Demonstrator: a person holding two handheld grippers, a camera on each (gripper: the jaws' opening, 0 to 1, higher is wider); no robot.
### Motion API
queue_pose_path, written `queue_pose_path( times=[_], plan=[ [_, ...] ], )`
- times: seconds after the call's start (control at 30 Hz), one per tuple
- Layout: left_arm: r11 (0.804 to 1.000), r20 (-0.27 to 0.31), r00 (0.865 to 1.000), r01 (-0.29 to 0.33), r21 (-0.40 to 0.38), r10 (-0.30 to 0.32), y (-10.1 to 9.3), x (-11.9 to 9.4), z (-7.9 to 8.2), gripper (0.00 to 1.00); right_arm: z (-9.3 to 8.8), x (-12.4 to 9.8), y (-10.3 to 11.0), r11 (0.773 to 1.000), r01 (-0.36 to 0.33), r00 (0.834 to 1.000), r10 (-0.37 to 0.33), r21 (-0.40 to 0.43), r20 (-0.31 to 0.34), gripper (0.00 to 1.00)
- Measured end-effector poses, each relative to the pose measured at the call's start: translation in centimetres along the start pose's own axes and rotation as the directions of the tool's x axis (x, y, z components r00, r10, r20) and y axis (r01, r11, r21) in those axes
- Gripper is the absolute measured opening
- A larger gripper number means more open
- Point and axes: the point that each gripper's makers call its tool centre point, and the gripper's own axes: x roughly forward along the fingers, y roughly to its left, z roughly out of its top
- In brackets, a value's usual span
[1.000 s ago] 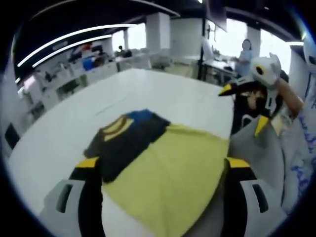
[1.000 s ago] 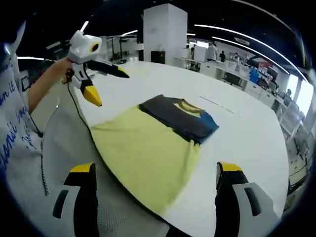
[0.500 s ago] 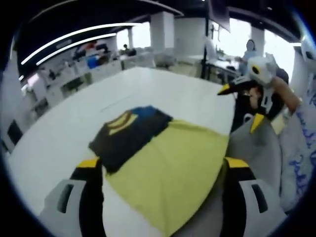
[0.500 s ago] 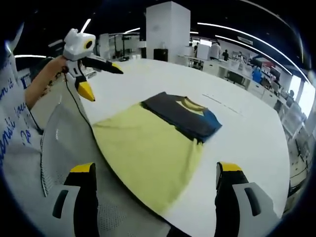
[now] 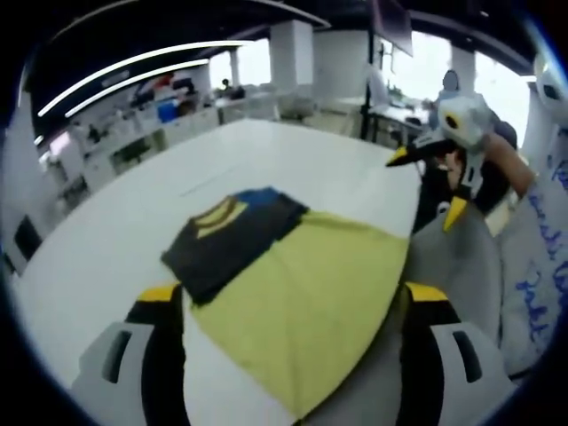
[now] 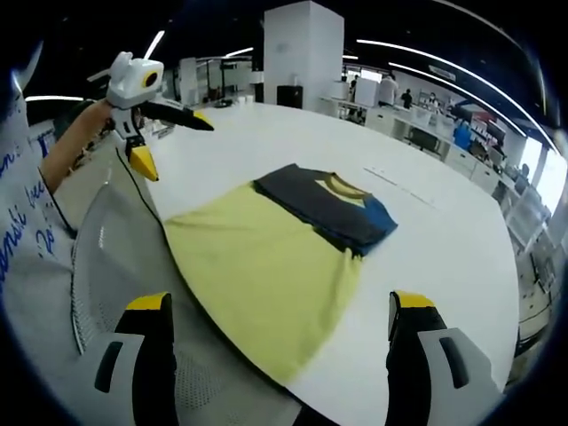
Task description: Fold the garment on the visible template until the final outline fits inside the template.
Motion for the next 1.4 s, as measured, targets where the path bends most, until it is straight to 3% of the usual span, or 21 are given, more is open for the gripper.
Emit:
queue_pose_path(
  times=[0.33, 1.4],
  plan=[
    [1.000, -0.009, 1.000, -0.010, 0.002, 0.010, -0.1, -0.9, -0.4, 0.98, 0.7, -0.4, -0.6, 1.000, 0.013, 1.000, -0.012, -0.020, 0.007, 1.00],
    [0.999, -0.016, 0.999, -0.050, -0.021, 0.050, 0.4, -2.3, -1.4, 0.98, 0.3, -0.7, -1.2, 1.000, 0.023, 1.000, -0.022, -0.014, 0.021, 1.00]
  ],
)
